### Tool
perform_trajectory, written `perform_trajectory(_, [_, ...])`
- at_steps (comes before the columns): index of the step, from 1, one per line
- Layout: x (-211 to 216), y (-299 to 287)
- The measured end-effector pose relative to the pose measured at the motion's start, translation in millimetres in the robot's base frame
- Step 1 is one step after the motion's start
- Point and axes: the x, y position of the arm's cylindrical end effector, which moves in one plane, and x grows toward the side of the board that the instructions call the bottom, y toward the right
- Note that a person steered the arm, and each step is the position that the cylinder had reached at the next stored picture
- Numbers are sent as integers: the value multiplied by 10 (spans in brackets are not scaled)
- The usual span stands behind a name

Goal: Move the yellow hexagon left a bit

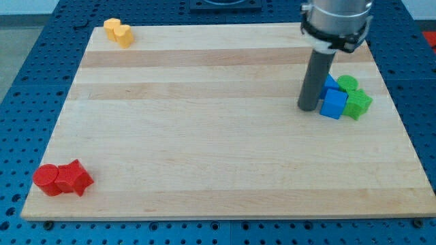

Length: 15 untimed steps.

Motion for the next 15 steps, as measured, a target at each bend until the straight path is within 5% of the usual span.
perform_trajectory(2, [657, -230])
perform_trajectory(15, [669, -760])
